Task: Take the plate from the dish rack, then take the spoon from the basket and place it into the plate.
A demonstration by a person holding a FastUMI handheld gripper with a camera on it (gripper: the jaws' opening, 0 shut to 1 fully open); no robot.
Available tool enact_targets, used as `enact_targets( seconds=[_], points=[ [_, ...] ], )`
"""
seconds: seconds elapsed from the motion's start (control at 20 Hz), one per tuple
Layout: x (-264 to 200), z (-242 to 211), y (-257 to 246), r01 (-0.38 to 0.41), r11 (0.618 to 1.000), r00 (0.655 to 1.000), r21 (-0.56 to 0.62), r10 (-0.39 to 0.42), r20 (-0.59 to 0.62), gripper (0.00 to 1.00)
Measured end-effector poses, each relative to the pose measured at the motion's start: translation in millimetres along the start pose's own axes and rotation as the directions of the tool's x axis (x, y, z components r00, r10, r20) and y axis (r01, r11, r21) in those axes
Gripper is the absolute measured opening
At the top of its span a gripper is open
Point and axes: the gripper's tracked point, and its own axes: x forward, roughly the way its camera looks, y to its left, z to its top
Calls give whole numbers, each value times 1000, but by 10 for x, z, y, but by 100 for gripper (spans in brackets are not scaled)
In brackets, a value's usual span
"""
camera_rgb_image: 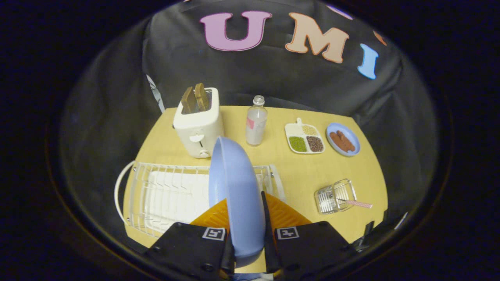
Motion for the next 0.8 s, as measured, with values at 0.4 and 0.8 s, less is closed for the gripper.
enact_targets(
  seconds=[0.4,0.8],
  points=[
    [-675,133,-609,-392,862,920,322,367,138,32],
    [-1095,-743,-1546,-561,720,828,409,487,277,32]
  ],
)
